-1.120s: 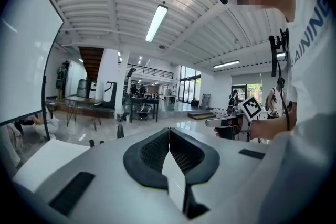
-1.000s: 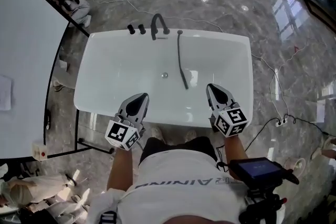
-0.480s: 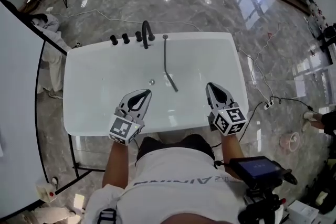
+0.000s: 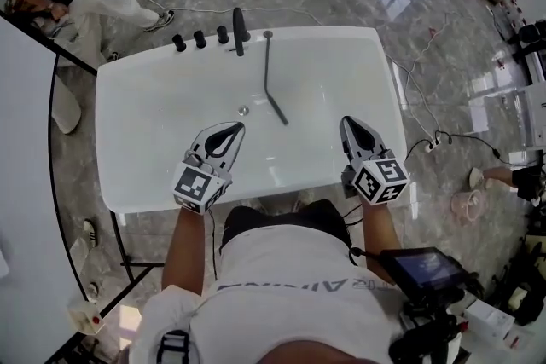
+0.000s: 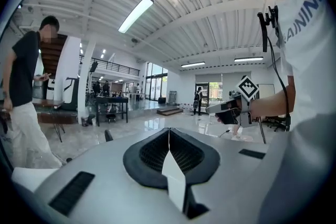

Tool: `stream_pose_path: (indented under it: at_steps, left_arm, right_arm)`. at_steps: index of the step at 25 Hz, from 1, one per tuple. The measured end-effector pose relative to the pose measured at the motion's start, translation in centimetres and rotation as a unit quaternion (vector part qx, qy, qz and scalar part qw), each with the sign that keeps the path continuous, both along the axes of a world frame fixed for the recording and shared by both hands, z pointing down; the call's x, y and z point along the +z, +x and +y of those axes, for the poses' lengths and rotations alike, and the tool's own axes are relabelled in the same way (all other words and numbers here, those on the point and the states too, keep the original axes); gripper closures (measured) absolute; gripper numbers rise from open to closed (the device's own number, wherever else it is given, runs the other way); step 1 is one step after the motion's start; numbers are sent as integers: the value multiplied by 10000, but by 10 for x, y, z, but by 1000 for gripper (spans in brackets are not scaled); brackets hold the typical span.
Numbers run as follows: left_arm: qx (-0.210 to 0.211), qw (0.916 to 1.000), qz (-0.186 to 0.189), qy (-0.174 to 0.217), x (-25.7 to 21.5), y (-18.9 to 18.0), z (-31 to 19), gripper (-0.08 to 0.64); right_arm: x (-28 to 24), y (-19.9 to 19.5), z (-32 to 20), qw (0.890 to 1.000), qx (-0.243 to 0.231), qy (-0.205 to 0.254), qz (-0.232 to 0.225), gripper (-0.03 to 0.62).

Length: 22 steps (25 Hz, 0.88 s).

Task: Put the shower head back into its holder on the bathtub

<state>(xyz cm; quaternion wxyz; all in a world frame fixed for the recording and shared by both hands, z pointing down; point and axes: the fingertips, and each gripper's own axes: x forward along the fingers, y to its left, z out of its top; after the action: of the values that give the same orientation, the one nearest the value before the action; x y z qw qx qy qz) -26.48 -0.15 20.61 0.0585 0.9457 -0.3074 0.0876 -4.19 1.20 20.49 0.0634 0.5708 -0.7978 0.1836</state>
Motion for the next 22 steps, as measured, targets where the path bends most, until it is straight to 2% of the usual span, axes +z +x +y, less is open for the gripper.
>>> stream_pose_path:
  at_steps: [5, 13, 17, 22]
  left_arm:
    - [215, 9992, -302, 146, 10, 22, -6, 541]
    - [-292, 9984, -484, 57, 83, 79, -81, 541]
    - [-317, 9970, -710, -15, 147, 109, -120, 541]
    - [-133, 9930, -1149, -242, 270, 142, -162, 541]
  right_arm:
    - [12, 13, -8, 9996, -202, -86, -188, 581]
    - [103, 49, -82, 9989, -447, -54, 120, 581]
    - [167, 68, -117, 9988, -444, -204, 95, 581]
    - [269, 91, -164, 9977, -433, -478, 193, 581]
